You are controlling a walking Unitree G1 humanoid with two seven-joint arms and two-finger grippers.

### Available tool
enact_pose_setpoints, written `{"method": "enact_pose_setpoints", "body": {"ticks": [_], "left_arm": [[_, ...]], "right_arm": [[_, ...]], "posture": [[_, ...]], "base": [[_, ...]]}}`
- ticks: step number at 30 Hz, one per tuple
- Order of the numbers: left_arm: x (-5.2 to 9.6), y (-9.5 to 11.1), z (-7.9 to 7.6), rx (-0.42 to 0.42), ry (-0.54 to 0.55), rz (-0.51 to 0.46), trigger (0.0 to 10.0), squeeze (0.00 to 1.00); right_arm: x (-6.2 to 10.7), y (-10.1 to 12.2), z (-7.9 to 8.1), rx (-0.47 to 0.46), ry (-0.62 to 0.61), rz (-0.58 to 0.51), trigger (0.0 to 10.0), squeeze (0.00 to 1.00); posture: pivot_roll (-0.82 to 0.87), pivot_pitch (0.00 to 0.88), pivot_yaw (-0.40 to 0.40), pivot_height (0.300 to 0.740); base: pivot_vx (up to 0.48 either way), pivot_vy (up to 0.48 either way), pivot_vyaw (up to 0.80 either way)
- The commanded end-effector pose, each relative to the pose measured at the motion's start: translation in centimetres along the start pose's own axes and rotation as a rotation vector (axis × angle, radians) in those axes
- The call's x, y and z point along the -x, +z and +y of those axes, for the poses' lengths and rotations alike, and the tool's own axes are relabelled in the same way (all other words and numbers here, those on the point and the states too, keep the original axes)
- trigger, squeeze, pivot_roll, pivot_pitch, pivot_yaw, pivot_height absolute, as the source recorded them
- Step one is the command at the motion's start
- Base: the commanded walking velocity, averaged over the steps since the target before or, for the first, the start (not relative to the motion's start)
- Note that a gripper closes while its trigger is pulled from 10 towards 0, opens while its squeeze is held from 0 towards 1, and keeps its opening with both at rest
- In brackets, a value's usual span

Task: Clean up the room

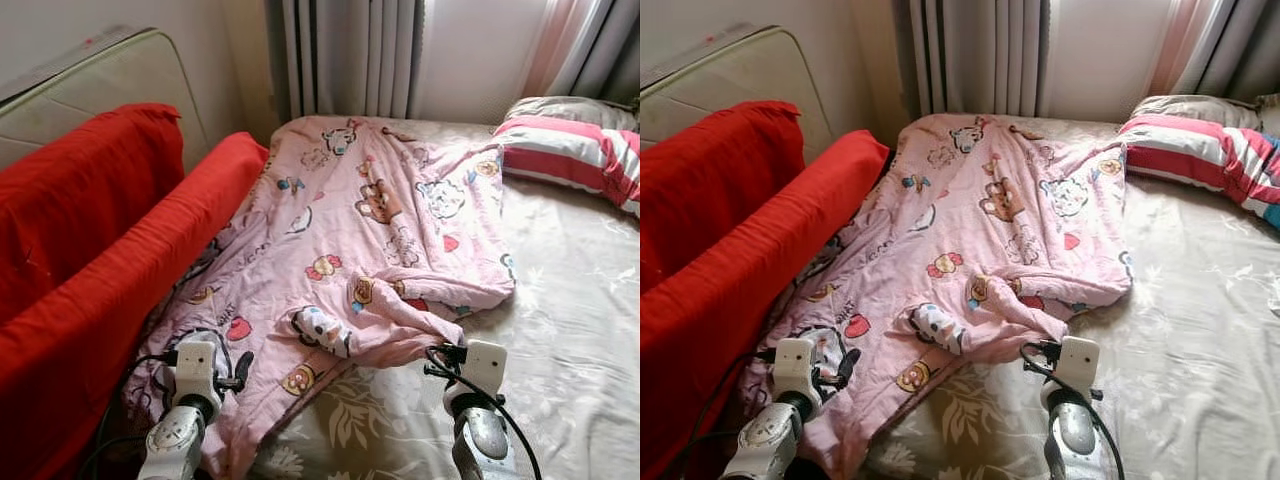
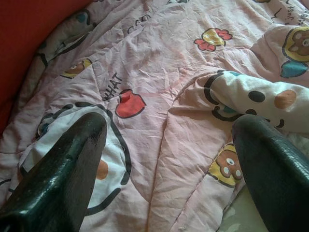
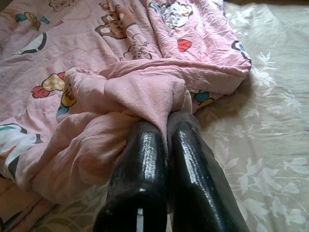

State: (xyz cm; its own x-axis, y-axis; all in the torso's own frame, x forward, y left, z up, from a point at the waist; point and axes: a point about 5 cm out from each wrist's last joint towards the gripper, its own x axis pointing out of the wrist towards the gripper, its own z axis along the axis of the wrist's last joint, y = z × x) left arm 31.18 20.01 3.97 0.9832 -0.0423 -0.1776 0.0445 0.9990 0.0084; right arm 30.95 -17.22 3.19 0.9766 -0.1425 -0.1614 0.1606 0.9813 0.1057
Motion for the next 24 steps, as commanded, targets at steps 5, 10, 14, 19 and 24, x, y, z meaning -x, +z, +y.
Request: {"method": "enact_pose_setpoints", "body": {"ticks": [5,10,14,19,24], "left_arm": [[0.17,-0.21,0.35,0.007,0.012,0.006,10.0,0.0],[0.17,-0.19,0.37,0.006,0.011,0.005,10.0,0.0],[0.16,-0.15,0.37,0.006,0.01,0.002,10.0,0.0],[0.13,-0.1,0.29,0.006,0.005,0.0,10.0,0.0],[0.08,-0.03,0.23,0.006,0.002,-0.002,10.0,0.0]], "right_arm": [[0.07,-0.04,0.09,0.004,0.002,-0.004,10.0,0.0],[0.07,-0.03,0.09,0.004,0.001,-0.005,10.0,0.0],[0.07,-0.04,0.11,0.003,0.001,-0.005,10.0,0.0],[0.06,-0.01,0.08,0.002,-0.001,-0.007,10.0,0.0],[0.03,0.04,0.04,0.001,-0.003,-0.009,10.0,0.0]], "posture": [[0.0,0.163,0.037,0.74],[0.0,0.163,0.038,0.74],[0.0,0.163,0.039,0.74],[0.0,0.163,0.039,0.74],[0.0,0.164,0.039,0.74]], "base": [[0.0,0.0,0.0],[0.0,0.0,0.0],[0.0,0.0,0.0],[-0.156,0.0,0.0],[-0.262,0.0,0.0]]}}
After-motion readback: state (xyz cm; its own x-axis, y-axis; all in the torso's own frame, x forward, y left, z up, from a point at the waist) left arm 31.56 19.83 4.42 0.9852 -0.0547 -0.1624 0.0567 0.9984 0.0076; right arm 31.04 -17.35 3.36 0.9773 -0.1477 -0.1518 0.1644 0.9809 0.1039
